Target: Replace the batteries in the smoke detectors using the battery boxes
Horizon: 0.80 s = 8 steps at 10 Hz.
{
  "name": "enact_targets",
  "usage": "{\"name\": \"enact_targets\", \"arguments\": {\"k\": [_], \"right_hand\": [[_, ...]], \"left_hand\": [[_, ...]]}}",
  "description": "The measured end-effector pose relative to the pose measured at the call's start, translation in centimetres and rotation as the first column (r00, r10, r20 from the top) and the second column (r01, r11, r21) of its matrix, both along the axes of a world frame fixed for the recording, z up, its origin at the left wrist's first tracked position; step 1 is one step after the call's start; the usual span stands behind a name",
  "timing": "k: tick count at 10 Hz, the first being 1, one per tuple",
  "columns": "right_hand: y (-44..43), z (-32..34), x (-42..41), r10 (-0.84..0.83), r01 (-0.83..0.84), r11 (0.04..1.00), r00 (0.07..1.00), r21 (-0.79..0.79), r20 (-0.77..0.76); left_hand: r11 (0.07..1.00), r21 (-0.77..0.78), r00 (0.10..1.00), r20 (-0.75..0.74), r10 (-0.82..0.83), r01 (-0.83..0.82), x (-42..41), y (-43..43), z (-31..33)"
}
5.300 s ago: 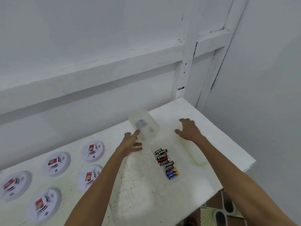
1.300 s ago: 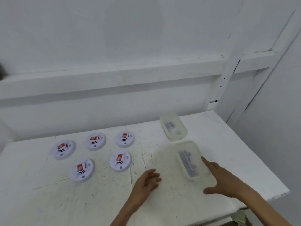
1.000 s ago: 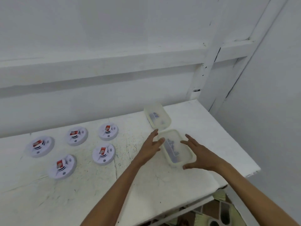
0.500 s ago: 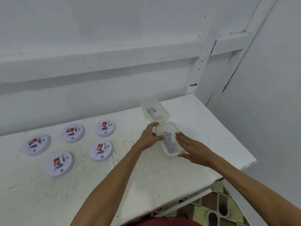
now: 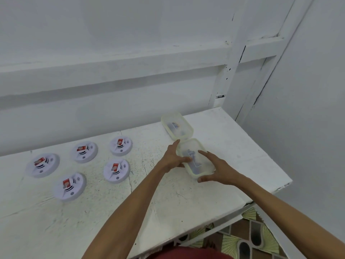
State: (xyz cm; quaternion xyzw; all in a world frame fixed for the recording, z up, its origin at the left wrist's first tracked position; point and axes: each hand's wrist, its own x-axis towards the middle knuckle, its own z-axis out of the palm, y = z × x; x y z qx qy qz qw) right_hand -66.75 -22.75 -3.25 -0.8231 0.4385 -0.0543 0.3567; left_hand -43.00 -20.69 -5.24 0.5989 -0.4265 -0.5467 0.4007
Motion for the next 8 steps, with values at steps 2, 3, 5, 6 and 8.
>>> {"name": "enact_targets", "arguments": {"k": [2,3,5,6,8], "right_hand": [[0.0,0.3,0.8,-0.063,0.063,0.998,0.998,-0.005,0.005],[0.6,0.0,0.9,-0.07,0.068,0.995,0.997,-0.069,-0.032],[0.7,-0.7,0.3,-0.035,0.018,0.992,0.99,-0.122,-0.136],[0.4,0.0,0.2,-0.007,-0.007,0.995,0.99,-0.098,-0.143],[-0.3,0.8,0.1,0.037,-0.036,0.999,0.997,0.019,-0.06]], "left_hand": [[0.998,0.065,1.0,-0.011,-0.022,0.023,0.5,-0.5,-0.2],[0.994,0.088,0.998,0.002,-0.065,0.065,0.8,-0.6,0.2],[0.985,0.141,0.995,-0.011,-0.103,0.104,0.7,-1.1,1.1],[0.985,0.156,0.993,-0.103,-0.063,0.079,0.4,-0.3,0.7],[0.996,0.081,0.981,-0.191,-0.032,0.048,-0.2,0.8,-0.6]]}}
